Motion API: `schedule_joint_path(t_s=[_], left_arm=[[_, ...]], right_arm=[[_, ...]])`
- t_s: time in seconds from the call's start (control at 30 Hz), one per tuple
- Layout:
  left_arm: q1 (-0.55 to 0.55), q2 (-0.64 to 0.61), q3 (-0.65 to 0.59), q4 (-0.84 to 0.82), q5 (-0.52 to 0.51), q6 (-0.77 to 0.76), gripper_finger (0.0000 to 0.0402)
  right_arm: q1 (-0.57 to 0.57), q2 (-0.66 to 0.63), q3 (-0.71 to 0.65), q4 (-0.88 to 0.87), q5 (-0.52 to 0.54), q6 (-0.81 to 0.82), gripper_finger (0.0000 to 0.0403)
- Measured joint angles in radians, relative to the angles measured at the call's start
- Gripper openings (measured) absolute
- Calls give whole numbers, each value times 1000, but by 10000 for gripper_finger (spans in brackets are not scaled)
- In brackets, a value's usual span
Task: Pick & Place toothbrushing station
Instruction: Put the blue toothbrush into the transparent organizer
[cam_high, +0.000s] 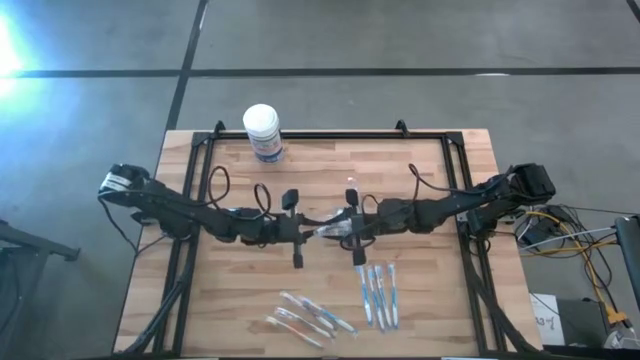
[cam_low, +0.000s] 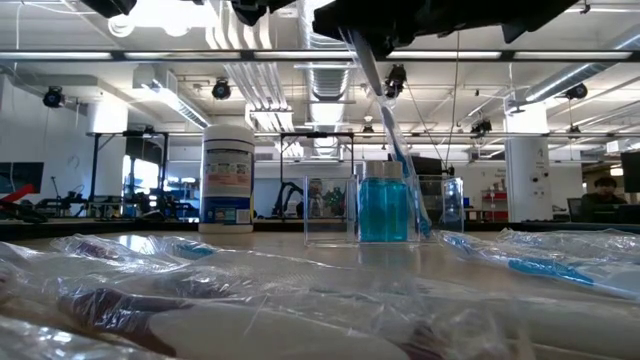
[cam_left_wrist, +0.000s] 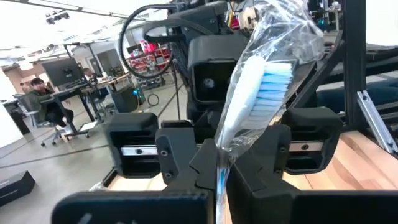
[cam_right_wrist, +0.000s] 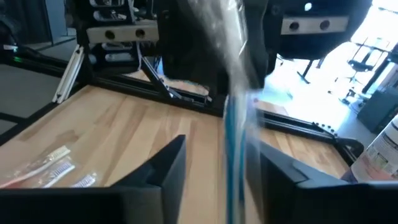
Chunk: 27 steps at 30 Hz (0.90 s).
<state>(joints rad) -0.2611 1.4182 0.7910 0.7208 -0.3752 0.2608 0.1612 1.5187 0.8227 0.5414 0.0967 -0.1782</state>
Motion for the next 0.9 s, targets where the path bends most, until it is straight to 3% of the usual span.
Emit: schedule_joint_path(t_s=[0.23, 0.4, 0.53, 0.7, 0.9], left_arm=[[-16, -114, -6, -91, -9, -23, 11], [-16, -217, -9, -274, -48, -116, 11], [-13, -244, -20, -353, -65, -190, 11], [12, -216, -74, -329, -64, -243, 11], [107, -139, -150, -172, -19, -327, 11]], right_arm=[[-2, -113, -7, -180, 1, 13, 204], [-14, -253, -43, -335, 11, 38, 208], [-13, -386, -124, -344, 8, 47, 199], [-10, -554, -320, -247, 6, 91, 161], [0, -674, -606, 114, 7, 157, 84]])
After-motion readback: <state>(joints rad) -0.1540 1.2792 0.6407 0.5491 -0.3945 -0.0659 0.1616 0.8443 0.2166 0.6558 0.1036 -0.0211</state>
